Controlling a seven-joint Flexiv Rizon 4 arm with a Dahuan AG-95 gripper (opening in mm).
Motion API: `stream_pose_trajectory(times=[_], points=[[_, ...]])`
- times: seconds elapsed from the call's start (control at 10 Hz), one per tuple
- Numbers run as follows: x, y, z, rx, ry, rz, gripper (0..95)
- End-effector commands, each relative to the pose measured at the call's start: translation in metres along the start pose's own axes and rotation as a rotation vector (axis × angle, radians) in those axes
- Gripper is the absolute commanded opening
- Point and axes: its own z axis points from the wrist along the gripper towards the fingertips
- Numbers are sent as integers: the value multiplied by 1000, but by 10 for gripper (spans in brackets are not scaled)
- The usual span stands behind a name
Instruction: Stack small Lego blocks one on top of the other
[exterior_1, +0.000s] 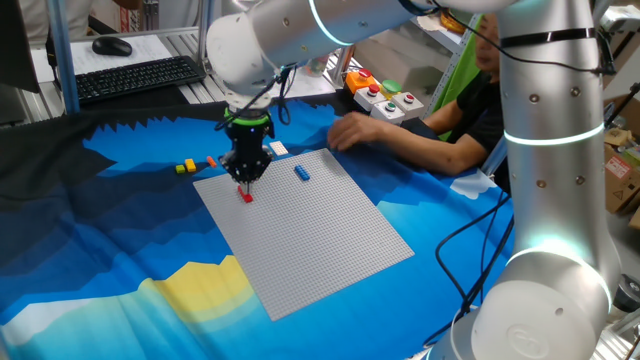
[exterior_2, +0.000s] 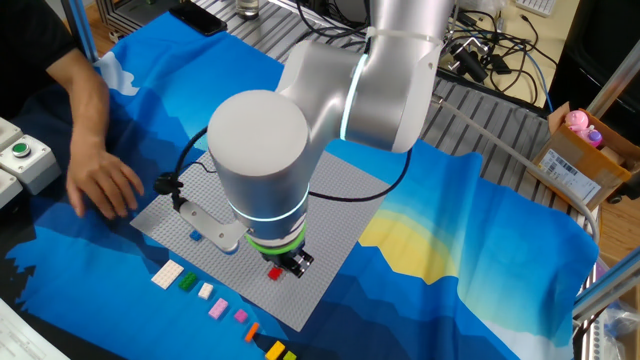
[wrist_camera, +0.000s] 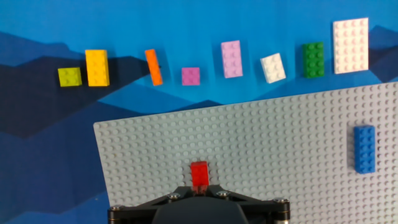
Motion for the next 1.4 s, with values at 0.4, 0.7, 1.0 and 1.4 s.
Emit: stream_pose_trajectory(times=[0.4,0.7,1.0,1.4], points=[[-37,-10,-22,17,-17,-6,190],[-66,-32,-28,18,-25,-34,190],[-74,-43,-24,49,-29,-61,190],[-85,-64,-18,71,-37,-110,380]])
